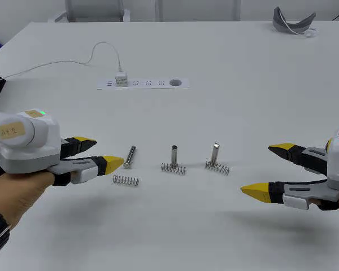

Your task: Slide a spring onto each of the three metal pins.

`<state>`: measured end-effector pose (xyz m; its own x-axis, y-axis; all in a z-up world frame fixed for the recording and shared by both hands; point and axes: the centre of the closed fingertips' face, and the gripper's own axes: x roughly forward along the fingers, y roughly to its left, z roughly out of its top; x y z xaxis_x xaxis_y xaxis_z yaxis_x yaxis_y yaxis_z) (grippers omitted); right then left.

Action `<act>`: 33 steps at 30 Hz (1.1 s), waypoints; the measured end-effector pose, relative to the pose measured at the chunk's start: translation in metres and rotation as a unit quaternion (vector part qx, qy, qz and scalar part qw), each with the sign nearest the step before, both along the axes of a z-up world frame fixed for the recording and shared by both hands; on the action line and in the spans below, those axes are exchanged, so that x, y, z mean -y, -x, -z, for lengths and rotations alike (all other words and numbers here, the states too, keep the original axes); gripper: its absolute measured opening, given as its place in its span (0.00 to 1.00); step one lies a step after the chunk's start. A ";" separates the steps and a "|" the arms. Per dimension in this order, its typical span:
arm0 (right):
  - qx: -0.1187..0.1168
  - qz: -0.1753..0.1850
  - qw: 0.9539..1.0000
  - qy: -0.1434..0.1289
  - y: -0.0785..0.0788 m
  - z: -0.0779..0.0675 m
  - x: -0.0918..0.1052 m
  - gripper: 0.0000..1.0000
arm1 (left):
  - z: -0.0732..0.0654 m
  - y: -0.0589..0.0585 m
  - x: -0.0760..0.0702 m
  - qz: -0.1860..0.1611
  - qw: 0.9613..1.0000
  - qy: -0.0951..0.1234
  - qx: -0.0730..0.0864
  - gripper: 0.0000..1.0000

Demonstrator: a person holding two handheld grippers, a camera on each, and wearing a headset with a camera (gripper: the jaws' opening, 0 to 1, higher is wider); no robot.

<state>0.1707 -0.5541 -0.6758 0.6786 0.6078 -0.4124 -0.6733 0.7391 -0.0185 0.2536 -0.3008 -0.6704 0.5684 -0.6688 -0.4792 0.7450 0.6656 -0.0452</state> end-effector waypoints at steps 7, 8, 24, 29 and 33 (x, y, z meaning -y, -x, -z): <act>-0.003 0.001 1.000 0.000 0.000 0.001 0.001 0.76 | 0.005 -0.013 0.009 0.003 1.000 -0.023 -0.009 0.46; -0.004 0.001 1.000 0.000 0.000 0.002 0.001 0.76 | 0.006 -0.014 0.010 0.004 1.000 -0.025 -0.012 0.44; -0.013 0.004 1.000 0.001 0.000 0.007 0.004 0.76 | 0.035 -0.034 0.042 0.007 0.994 -0.096 -0.046 0.31; -0.015 0.002 1.000 0.002 0.001 0.009 0.003 0.76 | 0.039 -0.039 0.044 -0.001 0.993 -0.109 -0.054 0.26; -0.018 0.000 1.000 0.003 0.001 0.010 0.002 0.76 | 0.045 -0.042 0.045 -0.013 0.991 -0.116 -0.071 0.23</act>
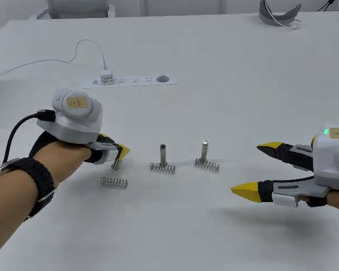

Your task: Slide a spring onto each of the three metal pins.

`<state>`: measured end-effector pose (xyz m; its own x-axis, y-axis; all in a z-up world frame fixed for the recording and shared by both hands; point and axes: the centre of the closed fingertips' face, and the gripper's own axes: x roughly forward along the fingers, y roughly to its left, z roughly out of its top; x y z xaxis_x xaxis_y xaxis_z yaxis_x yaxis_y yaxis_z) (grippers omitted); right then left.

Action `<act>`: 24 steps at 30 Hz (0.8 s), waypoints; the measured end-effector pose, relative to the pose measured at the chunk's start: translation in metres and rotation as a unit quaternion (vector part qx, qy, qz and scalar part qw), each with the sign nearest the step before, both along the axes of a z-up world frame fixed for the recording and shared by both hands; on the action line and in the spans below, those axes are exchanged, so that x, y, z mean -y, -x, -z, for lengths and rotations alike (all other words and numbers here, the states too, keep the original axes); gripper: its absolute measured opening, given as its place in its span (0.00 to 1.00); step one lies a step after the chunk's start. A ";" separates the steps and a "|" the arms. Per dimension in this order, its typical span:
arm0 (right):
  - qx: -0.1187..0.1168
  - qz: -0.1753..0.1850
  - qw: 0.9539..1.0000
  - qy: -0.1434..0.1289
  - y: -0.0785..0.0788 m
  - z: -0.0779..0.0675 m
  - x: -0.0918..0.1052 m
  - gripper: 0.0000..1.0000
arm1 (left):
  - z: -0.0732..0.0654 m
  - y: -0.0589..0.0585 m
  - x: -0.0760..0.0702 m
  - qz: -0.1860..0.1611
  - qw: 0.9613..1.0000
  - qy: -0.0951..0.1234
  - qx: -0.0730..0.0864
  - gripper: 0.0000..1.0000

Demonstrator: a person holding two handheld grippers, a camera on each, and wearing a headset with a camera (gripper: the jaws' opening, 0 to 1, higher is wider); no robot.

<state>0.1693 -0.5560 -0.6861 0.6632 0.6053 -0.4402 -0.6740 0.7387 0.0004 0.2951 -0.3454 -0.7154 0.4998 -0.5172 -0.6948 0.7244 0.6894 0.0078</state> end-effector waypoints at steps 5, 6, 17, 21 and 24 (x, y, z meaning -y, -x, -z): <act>-0.001 0.001 1.000 -0.001 0.000 0.000 0.001 0.76 | 0.010 0.000 -0.001 -0.005 1.000 -0.017 -0.012 0.21; -0.002 0.001 1.000 -0.001 0.000 0.001 0.001 0.75 | 0.011 0.000 -0.001 -0.006 1.000 -0.019 -0.014 0.20; -0.005 -0.003 1.000 0.003 0.001 0.003 0.000 0.75 | 0.017 -0.004 0.001 0.001 0.999 -0.045 -0.014 0.12; -0.008 -0.004 1.000 0.005 0.002 0.006 0.000 0.75 | 0.017 -0.003 0.004 0.009 0.999 -0.051 -0.011 0.11; -0.008 -0.004 1.000 0.004 0.002 0.005 0.000 0.75 | 0.016 -0.002 0.006 0.019 0.998 -0.061 -0.007 0.09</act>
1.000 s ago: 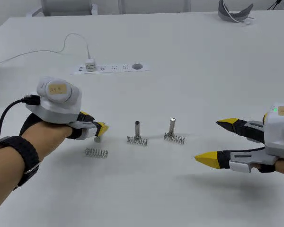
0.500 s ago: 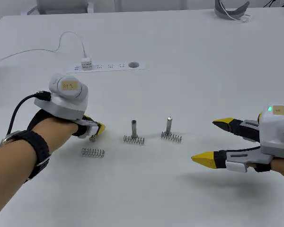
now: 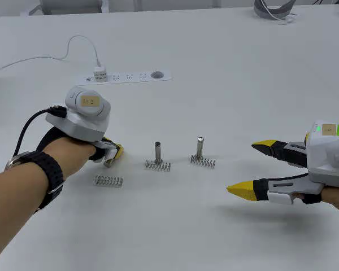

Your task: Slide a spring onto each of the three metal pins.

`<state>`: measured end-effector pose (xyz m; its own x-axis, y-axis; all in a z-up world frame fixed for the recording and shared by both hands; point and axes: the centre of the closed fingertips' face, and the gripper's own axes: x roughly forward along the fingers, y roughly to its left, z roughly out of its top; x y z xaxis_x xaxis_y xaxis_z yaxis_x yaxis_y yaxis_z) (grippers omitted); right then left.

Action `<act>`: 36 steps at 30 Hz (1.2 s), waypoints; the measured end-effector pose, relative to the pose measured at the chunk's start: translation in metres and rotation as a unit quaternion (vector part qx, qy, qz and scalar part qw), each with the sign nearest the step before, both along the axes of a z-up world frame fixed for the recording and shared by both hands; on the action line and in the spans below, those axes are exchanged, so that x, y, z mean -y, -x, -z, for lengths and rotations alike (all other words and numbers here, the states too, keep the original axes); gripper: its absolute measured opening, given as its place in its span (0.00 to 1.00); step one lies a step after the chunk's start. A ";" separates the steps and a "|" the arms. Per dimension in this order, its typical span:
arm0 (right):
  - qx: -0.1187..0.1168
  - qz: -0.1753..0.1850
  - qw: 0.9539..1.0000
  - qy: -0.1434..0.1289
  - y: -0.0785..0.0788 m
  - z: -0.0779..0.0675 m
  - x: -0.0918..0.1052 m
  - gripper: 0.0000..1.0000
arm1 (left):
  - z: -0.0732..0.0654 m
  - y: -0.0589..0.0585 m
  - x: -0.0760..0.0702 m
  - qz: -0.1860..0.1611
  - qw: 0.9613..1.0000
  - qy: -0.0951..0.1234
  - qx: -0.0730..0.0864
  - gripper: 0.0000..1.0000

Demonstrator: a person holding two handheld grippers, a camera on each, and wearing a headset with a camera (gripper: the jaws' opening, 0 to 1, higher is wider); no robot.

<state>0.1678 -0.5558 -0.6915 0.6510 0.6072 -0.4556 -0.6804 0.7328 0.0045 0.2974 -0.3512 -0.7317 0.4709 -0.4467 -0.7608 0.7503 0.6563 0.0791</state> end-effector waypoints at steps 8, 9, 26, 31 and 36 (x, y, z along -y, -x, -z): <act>-0.002 -0.001 1.000 0.000 0.000 0.001 0.000 0.75 | 0.000 -0.001 0.002 0.013 1.000 -0.024 0.004 0.10; -0.003 -0.001 1.000 0.001 0.000 0.001 0.000 0.75 | 0.000 -0.001 0.003 0.013 1.000 -0.027 0.001 0.10; -0.009 -0.002 1.000 0.002 0.001 0.005 0.001 0.75 | 0.005 0.000 0.003 0.032 0.992 -0.116 -0.032 0.09; -0.008 -0.003 1.000 0.001 0.001 0.004 0.001 0.75 | 0.005 0.000 0.001 0.025 0.992 -0.117 -0.036 0.09; -0.006 -0.004 1.000 0.000 0.002 0.003 0.000 0.74 | 0.004 -0.001 -0.002 0.003 0.995 -0.094 -0.040 0.07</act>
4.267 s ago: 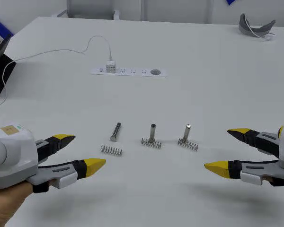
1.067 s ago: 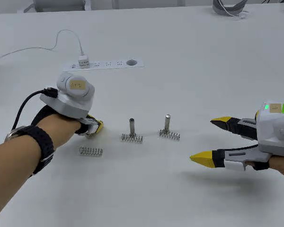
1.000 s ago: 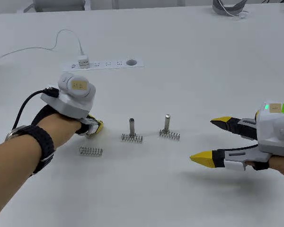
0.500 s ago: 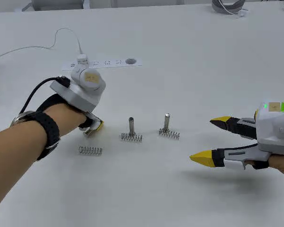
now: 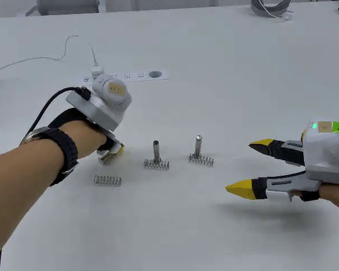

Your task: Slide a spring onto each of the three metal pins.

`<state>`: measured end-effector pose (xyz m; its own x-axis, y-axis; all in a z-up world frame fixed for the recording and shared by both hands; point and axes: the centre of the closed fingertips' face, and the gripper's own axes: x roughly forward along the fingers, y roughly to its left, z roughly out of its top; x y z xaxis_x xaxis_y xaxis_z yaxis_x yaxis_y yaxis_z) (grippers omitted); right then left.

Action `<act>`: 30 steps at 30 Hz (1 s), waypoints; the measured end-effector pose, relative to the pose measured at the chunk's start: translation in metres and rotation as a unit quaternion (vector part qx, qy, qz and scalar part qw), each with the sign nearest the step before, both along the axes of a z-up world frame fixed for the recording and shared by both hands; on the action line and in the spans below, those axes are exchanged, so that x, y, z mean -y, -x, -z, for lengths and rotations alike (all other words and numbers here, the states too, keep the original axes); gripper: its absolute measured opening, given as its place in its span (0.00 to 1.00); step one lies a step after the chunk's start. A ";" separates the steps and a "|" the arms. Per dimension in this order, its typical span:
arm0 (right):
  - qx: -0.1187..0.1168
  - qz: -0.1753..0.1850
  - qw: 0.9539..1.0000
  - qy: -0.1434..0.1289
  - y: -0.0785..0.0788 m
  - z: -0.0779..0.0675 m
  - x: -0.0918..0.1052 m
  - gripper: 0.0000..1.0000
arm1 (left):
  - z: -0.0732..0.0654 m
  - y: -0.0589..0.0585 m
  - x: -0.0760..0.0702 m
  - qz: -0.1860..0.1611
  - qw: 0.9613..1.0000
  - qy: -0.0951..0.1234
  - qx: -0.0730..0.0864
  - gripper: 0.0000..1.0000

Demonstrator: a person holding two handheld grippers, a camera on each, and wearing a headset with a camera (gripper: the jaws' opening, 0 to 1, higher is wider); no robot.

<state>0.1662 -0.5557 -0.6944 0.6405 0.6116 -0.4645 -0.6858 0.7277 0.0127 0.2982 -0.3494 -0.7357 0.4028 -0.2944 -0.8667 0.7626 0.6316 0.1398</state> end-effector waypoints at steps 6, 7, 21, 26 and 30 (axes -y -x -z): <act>0.003 0.002 1.000 -0.001 -0.001 -0.002 0.000 0.74 | -0.003 0.002 -0.003 -0.011 1.000 0.014 0.004 0.07; 0.002 0.001 1.000 -0.002 -0.001 -0.002 0.000 0.74 | -0.005 0.002 -0.004 -0.014 1.000 0.019 0.005 0.07; 0.001 -0.009 1.000 0.003 0.001 -0.002 -0.007 0.74 | -0.035 0.014 -0.004 -0.033 0.996 0.082 0.022 0.07; 0.001 -0.012 1.000 0.004 0.002 -0.002 -0.009 0.74 | -0.041 0.018 -0.008 -0.037 0.994 0.095 0.028 0.07; 0.001 -0.014 1.000 0.007 0.003 -0.002 -0.010 0.74 | -0.043 0.021 -0.012 -0.042 0.994 0.100 0.030 0.07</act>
